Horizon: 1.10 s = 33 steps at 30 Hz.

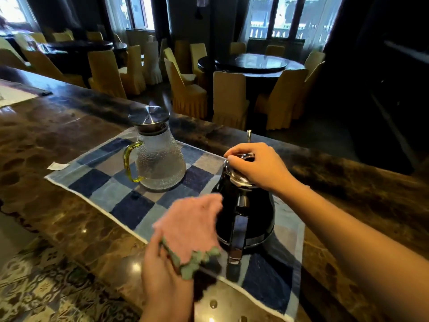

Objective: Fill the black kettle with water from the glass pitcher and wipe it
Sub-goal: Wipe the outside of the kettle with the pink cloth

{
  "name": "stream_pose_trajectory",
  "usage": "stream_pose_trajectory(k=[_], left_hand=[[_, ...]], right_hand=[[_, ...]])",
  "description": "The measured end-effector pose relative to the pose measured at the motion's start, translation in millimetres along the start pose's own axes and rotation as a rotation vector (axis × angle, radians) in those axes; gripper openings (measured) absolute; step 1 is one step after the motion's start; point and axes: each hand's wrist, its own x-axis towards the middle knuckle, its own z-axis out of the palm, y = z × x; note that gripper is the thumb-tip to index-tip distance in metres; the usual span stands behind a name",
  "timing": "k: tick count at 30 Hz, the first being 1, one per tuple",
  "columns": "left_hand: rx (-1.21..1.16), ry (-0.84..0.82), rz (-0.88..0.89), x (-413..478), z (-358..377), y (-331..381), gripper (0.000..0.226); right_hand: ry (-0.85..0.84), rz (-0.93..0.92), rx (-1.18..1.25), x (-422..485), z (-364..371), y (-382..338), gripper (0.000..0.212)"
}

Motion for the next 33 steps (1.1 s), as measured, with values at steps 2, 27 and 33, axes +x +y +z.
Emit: stream_pose_trajectory(k=[2, 27, 33], left_hand=[[-0.205, -0.083, -0.016, 19, -24, -16, 0.029], [0.368, -0.557, 0.332, 140, 26, -45, 0.029], [0.382, -0.475, 0.607, 71, 5, -77, 0.069]], right_hand=[[-0.013, 0.015, -0.017, 1, -1, -1, 0.017], [0.210, 0.314, -0.165, -1, 18, -23, 0.019], [0.216, 0.330, -0.178, -1, 18, -25, 0.017]])
